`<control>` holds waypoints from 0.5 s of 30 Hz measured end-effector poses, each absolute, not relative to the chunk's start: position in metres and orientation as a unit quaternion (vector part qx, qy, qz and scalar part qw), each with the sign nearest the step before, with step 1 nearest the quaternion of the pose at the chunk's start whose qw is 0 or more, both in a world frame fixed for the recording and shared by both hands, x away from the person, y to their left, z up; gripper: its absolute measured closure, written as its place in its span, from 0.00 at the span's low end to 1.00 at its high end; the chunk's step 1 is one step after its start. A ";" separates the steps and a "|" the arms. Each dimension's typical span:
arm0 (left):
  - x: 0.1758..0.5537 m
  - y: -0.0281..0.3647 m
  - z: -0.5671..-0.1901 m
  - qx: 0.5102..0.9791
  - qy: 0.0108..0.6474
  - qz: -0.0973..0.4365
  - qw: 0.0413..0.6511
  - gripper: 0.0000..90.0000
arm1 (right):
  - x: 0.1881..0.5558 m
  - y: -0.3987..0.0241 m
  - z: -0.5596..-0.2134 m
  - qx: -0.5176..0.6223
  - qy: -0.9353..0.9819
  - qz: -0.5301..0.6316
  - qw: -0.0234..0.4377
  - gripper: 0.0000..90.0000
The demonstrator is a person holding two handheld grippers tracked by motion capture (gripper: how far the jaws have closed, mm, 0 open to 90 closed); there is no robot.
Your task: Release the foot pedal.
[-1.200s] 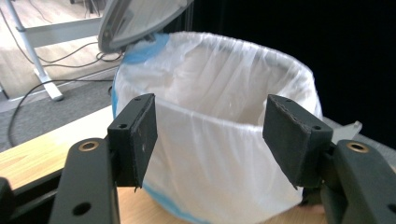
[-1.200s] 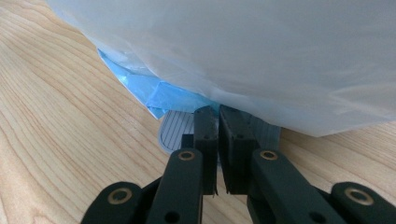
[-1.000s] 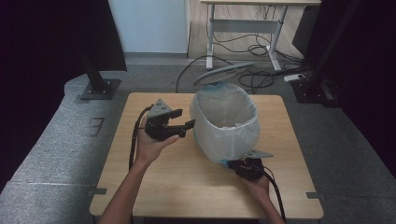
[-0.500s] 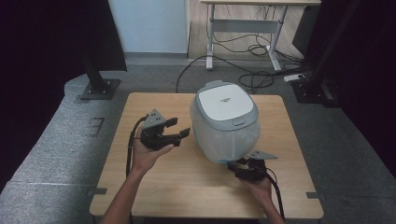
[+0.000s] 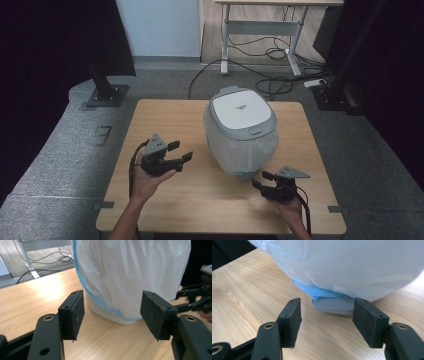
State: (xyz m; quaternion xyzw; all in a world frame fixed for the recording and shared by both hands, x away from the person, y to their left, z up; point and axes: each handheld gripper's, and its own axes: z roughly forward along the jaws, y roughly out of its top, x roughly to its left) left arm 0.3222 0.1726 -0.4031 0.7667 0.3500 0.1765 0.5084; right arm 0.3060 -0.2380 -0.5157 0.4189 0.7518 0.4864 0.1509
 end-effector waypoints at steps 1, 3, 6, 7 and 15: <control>0.319 0.175 -0.407 0.766 0.352 0.175 0.508 0.40 | 0.303 -0.241 -0.515 0.415 0.754 0.484 0.158 0.42; 0.314 0.180 -0.414 0.765 0.356 0.175 0.508 0.40 | 0.297 -0.248 -0.514 0.413 0.755 0.481 0.168 0.42; 0.306 0.188 -0.425 0.764 0.363 0.174 0.504 0.40 | 0.292 -0.258 -0.513 0.417 0.752 0.481 0.174 0.41; 0.303 0.190 -0.429 0.764 0.365 0.173 0.503 0.40 | 0.290 -0.262 -0.513 0.419 0.751 0.479 0.175 0.41; 0.293 0.197 -0.471 0.780 0.383 0.158 0.470 0.40 | 0.286 -0.288 -0.524 0.442 0.753 0.456 0.174 0.40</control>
